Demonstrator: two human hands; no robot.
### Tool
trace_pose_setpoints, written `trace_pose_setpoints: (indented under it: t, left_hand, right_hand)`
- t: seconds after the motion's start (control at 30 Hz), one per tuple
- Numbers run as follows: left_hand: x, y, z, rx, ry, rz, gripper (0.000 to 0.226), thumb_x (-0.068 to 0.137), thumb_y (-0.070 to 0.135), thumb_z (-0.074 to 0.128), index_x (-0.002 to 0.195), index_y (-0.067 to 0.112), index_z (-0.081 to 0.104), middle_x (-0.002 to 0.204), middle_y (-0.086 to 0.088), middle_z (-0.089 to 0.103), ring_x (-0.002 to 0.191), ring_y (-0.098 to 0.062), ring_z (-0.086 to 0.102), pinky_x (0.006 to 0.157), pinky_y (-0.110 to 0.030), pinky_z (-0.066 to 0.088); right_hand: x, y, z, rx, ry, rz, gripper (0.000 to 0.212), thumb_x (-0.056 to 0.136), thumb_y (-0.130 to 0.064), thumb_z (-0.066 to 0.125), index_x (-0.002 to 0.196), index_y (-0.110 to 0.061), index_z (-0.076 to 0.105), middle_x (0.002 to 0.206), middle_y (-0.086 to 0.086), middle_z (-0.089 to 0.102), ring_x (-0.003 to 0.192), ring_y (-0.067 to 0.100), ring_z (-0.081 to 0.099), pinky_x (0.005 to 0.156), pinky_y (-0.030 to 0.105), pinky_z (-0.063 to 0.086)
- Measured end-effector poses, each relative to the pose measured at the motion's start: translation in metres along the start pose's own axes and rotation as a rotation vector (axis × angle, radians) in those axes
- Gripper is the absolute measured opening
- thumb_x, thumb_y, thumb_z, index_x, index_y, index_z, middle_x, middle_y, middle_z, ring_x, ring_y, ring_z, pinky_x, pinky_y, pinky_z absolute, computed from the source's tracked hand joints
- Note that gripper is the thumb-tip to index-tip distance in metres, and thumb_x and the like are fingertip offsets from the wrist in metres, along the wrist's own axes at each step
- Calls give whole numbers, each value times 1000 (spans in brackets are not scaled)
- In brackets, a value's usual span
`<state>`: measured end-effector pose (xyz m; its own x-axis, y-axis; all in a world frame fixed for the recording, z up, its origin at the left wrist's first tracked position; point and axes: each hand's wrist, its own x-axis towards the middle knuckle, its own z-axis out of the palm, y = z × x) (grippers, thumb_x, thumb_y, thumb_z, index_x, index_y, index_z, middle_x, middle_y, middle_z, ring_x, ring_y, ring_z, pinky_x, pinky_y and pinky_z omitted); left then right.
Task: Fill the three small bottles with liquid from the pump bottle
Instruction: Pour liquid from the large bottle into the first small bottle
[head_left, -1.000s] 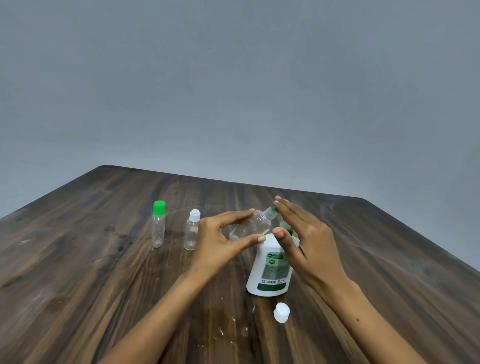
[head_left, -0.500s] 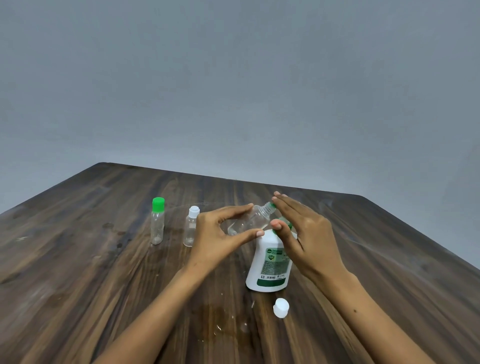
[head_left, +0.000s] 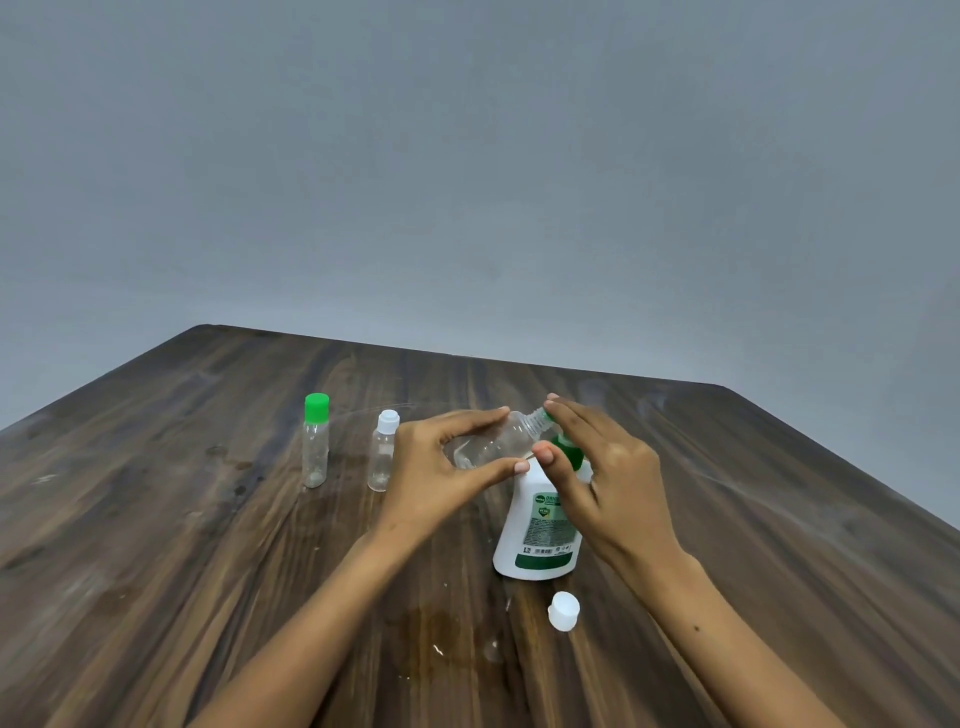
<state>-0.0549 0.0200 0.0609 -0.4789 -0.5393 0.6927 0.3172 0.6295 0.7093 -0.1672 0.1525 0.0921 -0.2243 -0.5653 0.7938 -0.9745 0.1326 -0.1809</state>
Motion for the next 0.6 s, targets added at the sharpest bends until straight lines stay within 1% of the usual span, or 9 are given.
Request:
trace_pose_setpoints:
  t: [0.07,0.17,0.23,0.3,0.4,0.5,0.6]
  left_hand:
    - [0,1,0,-4,-3,1,59,60,41,82,113,18,71,106,12,71,99,6,66,83,-8,49]
    - [0,3,0,-17,11,-16,58,59,44,81,112,24,69,105,15,70,99,6,66,83,-8,49]
    - [0,3,0,-23,16,-18,58,59,44,82,112,24,69,105,14,71,99,5,66,83,-9,50]
    - [0,3,0,-18,13,-11,60,59,45,81,113,22,70,106,13,71,99,6,66,83,-9,50]
    - [-1,3,0,-6,-9,-8,61,60,44,80,114,18,70,106,12,70,99,7,66,81,-7,49]
    - [-1,2,1,-7,-5,-15,62,60,43,81,115,18,70,108,9,72,100,6,66,83,-9,50]
    - [-1,0,1,-6,15,-19,61,60,40,84,115,16,71,107,12,71,100,6,66,83,-9,50]
  right_hand:
    - [-2,-1,2,-4,-7,15,82,91,-71,23,120,-8,66,125,5,63,113,18,60,93,27,43]
    - [2,1,-2,-19,-51,-8,83,91,-72,18,128,-10,59,134,4,56,126,16,49,102,31,36]
    - [4,3,-3,-46,-60,-29,84,91,-72,16,130,-10,58,136,5,54,128,17,46,106,32,32]
    - [3,2,-2,-52,-51,-29,85,91,-71,16,128,-8,59,134,6,56,127,18,48,106,33,33]
    - [0,1,-1,-55,-38,-31,84,91,-71,19,124,-7,62,130,8,59,124,20,52,102,37,39]
    - [2,3,-5,-37,-75,-28,86,90,-74,17,127,-9,60,134,6,56,127,17,48,105,35,36]
    - [8,3,-8,-35,-89,-30,88,89,-75,14,128,-11,60,134,5,55,126,19,49,104,32,34]
